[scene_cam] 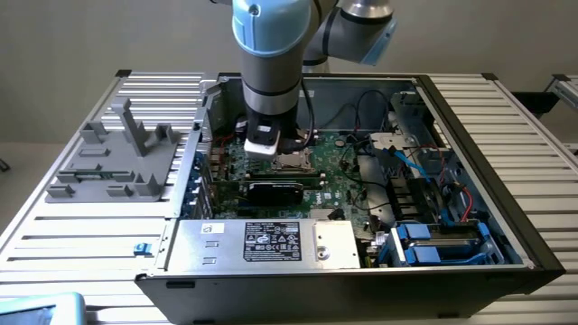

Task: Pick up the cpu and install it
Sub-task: 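Install the second cpu locking lever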

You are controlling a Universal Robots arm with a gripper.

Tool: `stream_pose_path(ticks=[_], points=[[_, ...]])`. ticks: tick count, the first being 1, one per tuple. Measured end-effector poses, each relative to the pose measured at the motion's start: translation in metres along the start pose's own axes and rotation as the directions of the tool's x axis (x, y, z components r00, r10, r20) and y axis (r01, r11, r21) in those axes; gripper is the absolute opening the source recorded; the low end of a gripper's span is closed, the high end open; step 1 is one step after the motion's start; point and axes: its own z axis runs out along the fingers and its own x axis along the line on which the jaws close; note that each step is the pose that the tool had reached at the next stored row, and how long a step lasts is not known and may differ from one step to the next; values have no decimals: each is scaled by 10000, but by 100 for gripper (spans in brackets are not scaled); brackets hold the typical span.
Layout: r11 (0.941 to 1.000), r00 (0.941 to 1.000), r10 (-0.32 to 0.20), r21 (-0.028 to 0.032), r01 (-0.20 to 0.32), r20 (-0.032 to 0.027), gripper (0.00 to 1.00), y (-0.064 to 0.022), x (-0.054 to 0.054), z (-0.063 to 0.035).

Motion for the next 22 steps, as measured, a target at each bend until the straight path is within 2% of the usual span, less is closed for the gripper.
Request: stream_pose_path(ticks=[2,5,8,17,19,22], points=[[10000,10000,-1,93,1,18,11,4,-5,2],[9999,10000,15,168,-15,33,11,23,-15,-4],[9996,10000,44,283,-45,49,11,34,-15,-4],[9992,9998,193,336,-194,12,11,70,-23,28],[9991,9998,212,371,-212,12,11,77,-26,36],[9985,9997,234,489,-235,19,11,87,-29,46]])
